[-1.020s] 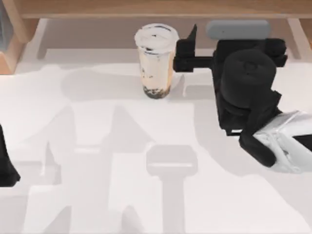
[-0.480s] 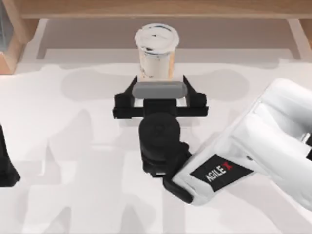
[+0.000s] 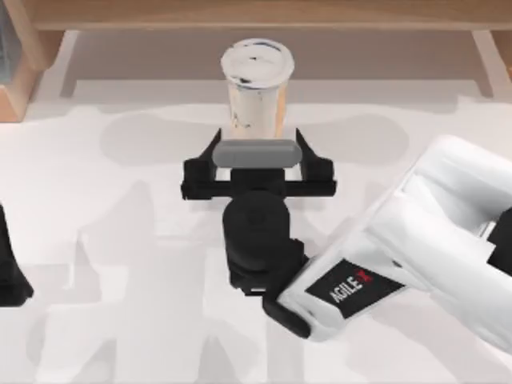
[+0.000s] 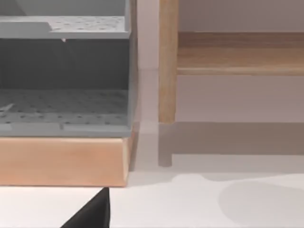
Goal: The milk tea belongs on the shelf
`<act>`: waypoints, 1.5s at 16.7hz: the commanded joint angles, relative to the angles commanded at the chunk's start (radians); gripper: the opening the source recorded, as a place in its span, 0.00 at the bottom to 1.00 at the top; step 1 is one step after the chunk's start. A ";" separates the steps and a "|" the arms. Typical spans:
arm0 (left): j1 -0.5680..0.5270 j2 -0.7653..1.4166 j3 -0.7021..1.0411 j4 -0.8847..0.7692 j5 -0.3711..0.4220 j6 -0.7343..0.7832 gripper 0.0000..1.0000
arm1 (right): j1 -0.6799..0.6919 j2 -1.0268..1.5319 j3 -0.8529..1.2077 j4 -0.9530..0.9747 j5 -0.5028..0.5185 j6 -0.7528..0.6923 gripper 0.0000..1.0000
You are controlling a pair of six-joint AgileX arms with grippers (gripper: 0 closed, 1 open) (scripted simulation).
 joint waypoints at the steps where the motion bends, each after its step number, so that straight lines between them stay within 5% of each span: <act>1: 0.000 0.000 0.000 0.000 0.000 0.000 1.00 | -0.005 0.005 0.013 -0.006 -0.006 0.000 1.00; 14: 0.000 0.000 0.000 0.000 0.000 0.000 1.00 | -0.131 0.119 0.280 -0.153 -0.132 -0.005 1.00; 25: 0.000 0.000 0.000 0.000 0.000 0.000 1.00 | -0.131 0.119 0.280 -0.153 -0.132 -0.005 0.17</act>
